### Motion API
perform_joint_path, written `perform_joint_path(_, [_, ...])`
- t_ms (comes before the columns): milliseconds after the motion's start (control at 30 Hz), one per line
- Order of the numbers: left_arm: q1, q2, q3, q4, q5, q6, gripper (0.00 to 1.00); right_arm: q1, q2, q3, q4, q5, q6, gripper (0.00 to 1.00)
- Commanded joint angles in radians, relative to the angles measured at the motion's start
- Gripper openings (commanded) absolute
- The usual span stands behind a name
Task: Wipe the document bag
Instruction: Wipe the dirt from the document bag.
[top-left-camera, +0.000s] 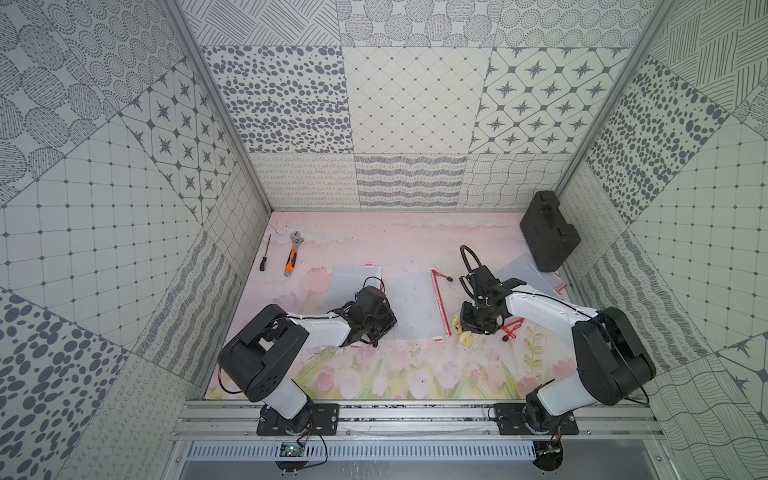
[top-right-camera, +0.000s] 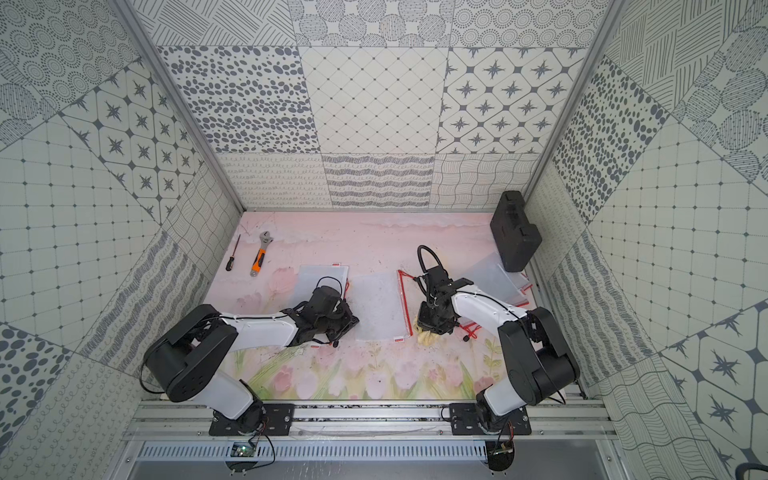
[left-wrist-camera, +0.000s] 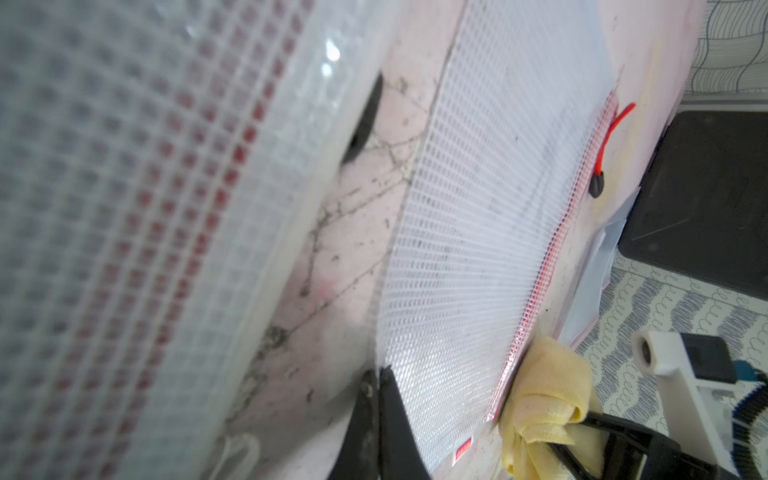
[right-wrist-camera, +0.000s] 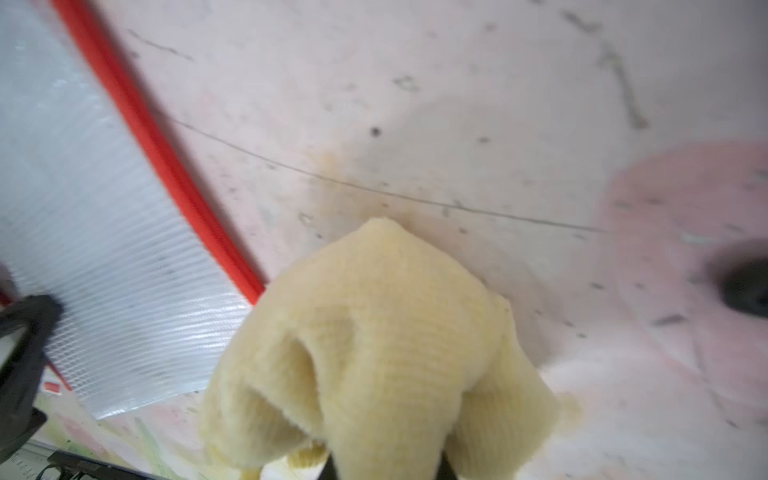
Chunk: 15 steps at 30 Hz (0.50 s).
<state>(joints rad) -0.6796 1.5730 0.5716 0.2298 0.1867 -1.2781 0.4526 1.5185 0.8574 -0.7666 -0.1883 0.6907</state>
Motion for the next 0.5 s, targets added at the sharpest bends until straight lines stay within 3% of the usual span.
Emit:
perform_joint_path(0, [0.012,0.007,-0.015,-0.152,-0.064,0.036,0.0,0.091,0.0,0.085,-0.055,0.008,-0.023,0.0])
perform_joint_path(200, [0.012,0.02,-0.013,-0.138,-0.053,0.026,0.0,0.366,0.181,0.318,0.067,-0.049,0.094,0.0])
perform_joint_path(333, [0.012,0.008,-0.009,-0.164,-0.068,0.034,0.0,0.421,0.288,0.352,0.136,-0.115,0.133,0.0])
perform_joint_path(467, [0.013,-0.007,-0.007,-0.183,-0.076,0.042,0.0,0.415,0.302,0.293,0.156,-0.117,0.129,0.0])
